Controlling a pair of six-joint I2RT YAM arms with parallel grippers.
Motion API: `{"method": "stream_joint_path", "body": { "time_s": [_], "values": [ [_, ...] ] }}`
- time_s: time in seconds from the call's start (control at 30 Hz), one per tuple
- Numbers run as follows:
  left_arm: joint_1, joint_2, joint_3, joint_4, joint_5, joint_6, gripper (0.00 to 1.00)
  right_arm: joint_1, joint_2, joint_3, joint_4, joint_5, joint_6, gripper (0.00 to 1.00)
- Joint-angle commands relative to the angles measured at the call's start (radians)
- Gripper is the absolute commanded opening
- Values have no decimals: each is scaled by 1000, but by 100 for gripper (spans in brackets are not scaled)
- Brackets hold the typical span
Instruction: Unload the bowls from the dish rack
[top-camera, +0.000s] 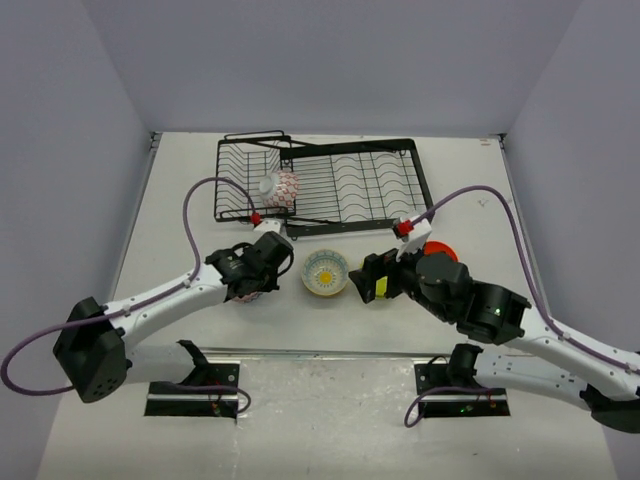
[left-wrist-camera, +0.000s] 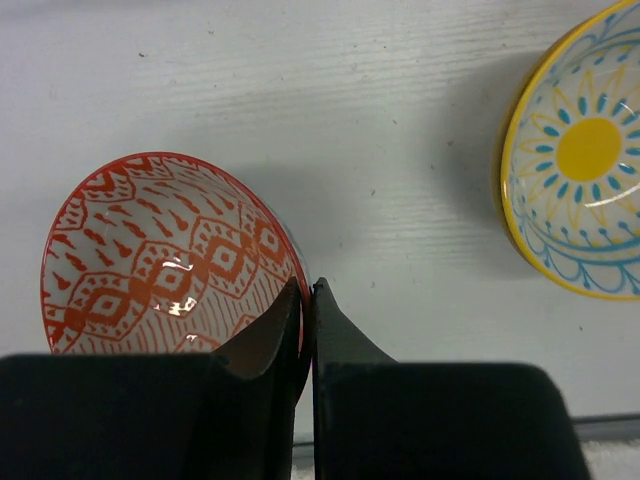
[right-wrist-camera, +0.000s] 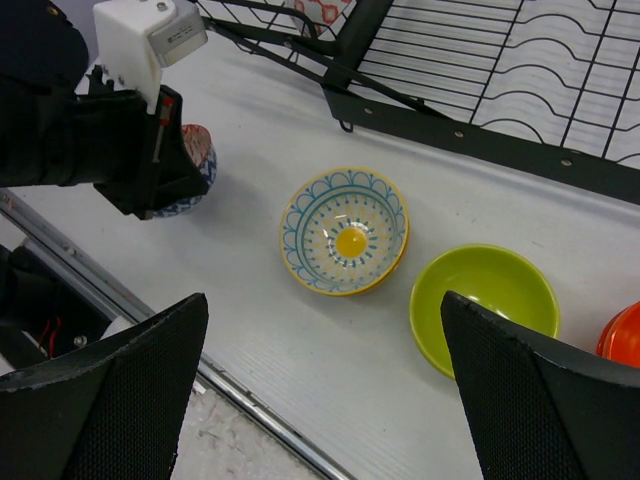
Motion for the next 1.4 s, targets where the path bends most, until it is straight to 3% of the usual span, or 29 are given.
{"method": "stream_joint_path", "body": {
  "time_s": [0.0,0.23,0.5,0.53,0.6,0.77,0.83,0.9,0.97,1.07,1.17,1.23,1.27,1.37],
  "values": [
    [-17,55,-38,165,-135,-60,0,-14,24,33,6,17,-8,99],
    [-59,164,-59,262,-179,-93,0,-45,8,-18,66,-34,-14,99],
    [-122,255,-60,268,-229,-150,0,-96,75,-22,77,-57,-20,99],
    [-122,264,-57,267,-227,-150,4,-112,106,-22,83,-71,-18,99],
    [-123,263,-59,261,-218,-152,32,-123,133,-25,95,-86,-12,99],
    [-126,160,-49,215,-204,-146,63,-184,170,-33,161,-123,12,99],
    [-126,79,-8,160,-245,-139,69,-246,166,-39,203,-138,35,99],
    [-125,-7,56,71,-306,-126,99,-301,167,-48,276,-204,55,99],
    [-114,-58,127,9,-345,-92,100,-319,204,-50,338,-265,60,99],
    [20,-139,190,7,-272,12,100,-339,297,-45,503,-419,78,99],
    [381,-188,234,27,-111,112,100,-378,436,5,655,-591,155,99],
    [537,-222,256,31,24,149,100,-418,513,30,755,-706,208,99],
    [696,-257,254,35,82,160,100,-447,590,42,843,-739,279,99],
    [937,-338,207,63,267,183,100,-479,705,60,994,-853,400,99]
  ]
}}
